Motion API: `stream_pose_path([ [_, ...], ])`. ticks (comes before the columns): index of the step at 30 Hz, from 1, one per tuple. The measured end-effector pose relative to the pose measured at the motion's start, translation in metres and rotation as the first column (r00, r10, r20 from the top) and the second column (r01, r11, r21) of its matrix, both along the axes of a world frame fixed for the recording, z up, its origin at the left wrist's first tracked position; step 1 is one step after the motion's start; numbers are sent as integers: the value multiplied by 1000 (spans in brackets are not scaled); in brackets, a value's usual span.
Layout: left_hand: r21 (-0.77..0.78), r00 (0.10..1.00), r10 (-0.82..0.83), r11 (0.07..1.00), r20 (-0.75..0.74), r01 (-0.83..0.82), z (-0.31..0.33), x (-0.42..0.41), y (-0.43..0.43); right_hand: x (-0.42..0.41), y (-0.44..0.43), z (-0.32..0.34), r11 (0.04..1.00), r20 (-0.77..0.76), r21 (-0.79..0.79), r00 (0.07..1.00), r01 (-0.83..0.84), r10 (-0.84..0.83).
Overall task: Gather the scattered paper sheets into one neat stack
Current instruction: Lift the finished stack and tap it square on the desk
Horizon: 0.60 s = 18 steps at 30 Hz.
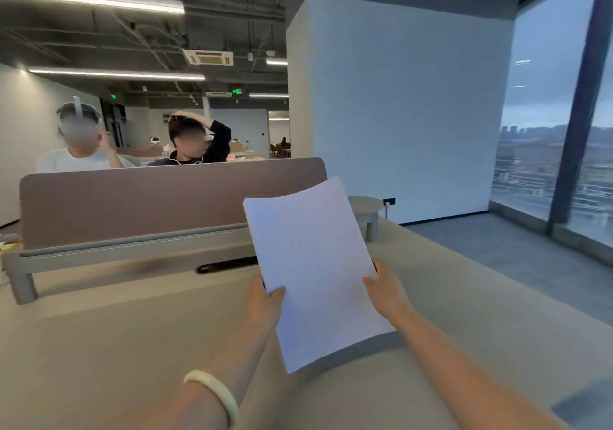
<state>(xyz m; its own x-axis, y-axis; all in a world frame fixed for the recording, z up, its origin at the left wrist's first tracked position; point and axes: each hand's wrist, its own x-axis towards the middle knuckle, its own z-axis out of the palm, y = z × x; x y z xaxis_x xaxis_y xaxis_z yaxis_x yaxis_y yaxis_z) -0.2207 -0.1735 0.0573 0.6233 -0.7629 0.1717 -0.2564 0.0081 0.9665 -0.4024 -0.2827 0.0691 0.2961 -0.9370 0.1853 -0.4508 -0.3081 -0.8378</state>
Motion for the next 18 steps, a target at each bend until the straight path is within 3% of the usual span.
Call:
stream_pose_path([
  [9, 102, 972, -141, 981, -190, 162, -38, -112, -111, -123, -74, -19, 975, -102, 53, 973, 215, -209],
  [18, 193, 987, -108, 973, -115, 129, -56, -170, -159, -166, -127, -36, 966, -298, 8, 923, 259, -245],
])
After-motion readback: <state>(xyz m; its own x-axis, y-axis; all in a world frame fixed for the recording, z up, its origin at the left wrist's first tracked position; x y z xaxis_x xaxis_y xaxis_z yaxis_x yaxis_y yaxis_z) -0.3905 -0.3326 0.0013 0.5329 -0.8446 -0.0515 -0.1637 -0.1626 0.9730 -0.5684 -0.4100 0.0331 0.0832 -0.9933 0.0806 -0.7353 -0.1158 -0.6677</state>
